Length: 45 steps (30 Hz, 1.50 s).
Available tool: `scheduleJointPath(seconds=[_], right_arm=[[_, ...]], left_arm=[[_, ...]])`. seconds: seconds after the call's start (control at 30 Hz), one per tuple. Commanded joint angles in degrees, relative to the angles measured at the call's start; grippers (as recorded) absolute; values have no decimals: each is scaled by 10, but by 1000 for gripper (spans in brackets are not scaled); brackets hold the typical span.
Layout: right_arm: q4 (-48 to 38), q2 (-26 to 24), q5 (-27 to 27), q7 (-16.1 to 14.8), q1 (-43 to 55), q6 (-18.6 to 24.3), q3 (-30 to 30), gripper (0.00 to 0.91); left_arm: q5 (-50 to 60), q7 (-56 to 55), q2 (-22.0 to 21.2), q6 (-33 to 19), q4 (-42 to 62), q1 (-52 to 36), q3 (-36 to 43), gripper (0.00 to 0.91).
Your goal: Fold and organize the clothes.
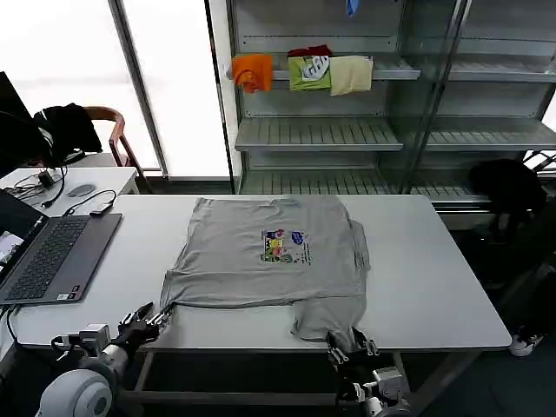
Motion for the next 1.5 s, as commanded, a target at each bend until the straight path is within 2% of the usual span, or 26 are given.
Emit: scheduleJointPath(seconds=[0.03,0.4,0.6,0.8,1.0,1.13,1.5], right_arm=[[-3,1,2,-1,1,-4,-2,0],[5,0,0,0,-1,-2,-1,0],[40,-6,-5,-1,-14,0,7,0],[60,-23,1,-16,-17,0,37,0],[75,-39,20,-26,10,-5,74,0],[53,-52,38,-38,75,-5,92,0],[-24,-79,46,-78,215,-6,53,0]], left_arm=[[2,2,-2,0,6,-3,3,0],[8,8,1,-33,-27,9,10,0],[-8,-10,1,-47,-53,15,-1,0],[-37,-34,8,-64,-69,7,-9,0],[-66,-47,16,-71,-63,-36,-7,0],[-63,-49,15,-75,-44,-78,15,0],[-66,-90,-13,-71,28,-226,94,0]])
